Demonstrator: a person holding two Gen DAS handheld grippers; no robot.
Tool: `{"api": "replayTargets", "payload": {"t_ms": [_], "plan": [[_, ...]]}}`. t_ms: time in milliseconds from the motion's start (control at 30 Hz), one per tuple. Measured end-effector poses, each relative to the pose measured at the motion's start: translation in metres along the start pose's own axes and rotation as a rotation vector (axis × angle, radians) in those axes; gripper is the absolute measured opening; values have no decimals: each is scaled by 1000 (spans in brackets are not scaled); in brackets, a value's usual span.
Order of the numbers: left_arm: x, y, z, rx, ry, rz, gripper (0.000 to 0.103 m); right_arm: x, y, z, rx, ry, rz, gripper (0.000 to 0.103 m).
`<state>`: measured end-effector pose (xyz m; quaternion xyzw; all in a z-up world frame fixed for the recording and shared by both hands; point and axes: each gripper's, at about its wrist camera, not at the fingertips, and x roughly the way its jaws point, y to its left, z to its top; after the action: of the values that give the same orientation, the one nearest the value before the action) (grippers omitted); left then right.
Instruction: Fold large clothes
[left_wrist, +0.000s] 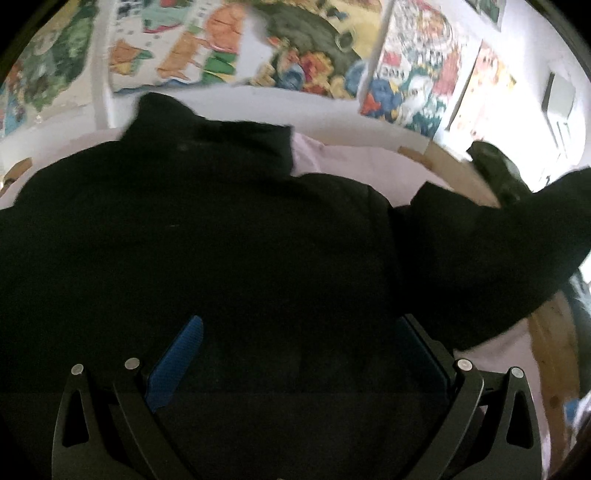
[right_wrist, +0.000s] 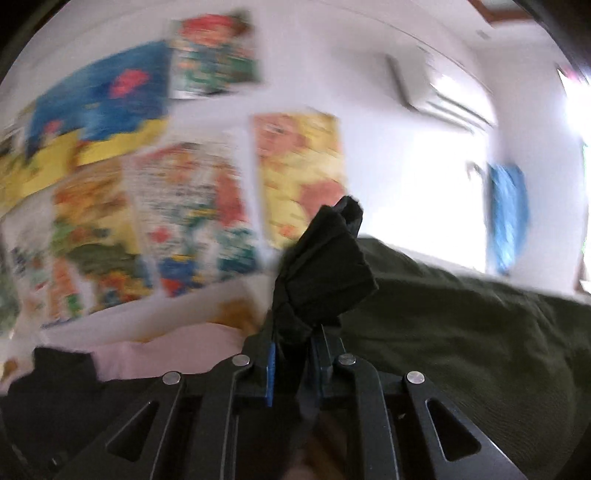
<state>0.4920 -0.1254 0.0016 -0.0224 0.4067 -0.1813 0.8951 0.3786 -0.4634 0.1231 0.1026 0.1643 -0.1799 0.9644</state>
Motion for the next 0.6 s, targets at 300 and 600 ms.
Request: {"api": "replayTargets", "payload": {"t_ms": [300, 600], "plan": [[-91, 88, -20, -156, -80, -145, 102, -41, 179, -42, -337, 46, 360, 14], [-115, 155, -15, -358, -135, -420, 102, -36, 313, -160, -646, 312, 555, 14]]}}
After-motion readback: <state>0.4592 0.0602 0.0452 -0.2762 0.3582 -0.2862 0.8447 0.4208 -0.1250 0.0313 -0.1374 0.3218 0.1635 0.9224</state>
